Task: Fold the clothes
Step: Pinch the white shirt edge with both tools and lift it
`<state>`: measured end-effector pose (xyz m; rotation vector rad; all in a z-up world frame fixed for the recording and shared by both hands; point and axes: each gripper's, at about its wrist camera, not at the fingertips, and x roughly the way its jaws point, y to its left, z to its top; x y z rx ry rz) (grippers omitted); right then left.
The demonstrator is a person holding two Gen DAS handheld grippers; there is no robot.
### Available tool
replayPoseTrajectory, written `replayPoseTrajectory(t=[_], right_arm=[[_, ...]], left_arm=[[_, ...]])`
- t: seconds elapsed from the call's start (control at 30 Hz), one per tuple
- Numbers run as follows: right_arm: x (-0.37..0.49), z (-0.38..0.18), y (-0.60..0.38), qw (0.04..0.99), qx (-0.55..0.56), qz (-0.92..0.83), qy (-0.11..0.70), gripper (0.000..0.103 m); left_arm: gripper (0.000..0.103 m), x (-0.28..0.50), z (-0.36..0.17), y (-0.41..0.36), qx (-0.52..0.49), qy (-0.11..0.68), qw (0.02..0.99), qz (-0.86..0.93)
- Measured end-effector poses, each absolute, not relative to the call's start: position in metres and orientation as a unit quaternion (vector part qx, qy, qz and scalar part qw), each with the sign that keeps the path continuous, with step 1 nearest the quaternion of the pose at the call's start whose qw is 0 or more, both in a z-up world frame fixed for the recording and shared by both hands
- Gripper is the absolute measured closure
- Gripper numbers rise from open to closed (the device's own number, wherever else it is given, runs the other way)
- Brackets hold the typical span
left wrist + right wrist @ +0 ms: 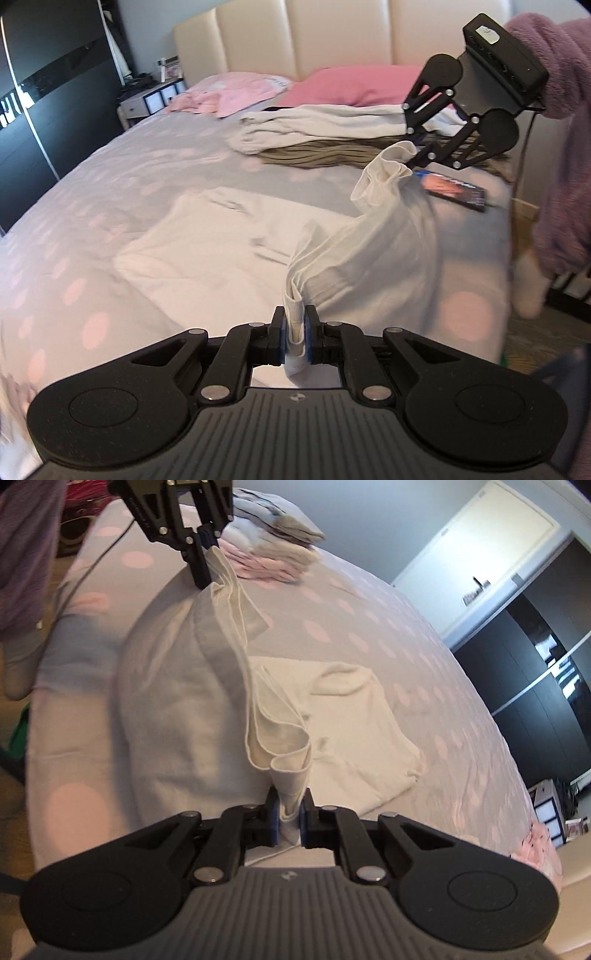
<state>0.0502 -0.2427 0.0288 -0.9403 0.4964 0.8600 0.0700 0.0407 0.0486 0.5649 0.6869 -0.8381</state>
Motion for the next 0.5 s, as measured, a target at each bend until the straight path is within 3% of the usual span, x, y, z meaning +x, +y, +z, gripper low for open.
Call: replayPoseTrajectory(t=[0.5], right_arm=[[0.170, -0.036, -0.236, 0.769, -0.392, 0.387, 0.325, 0.092]], left_arm=[[0.096, 0.175, -0.035, 0.035, 0.285, 0.381, 0.798, -0.370]])
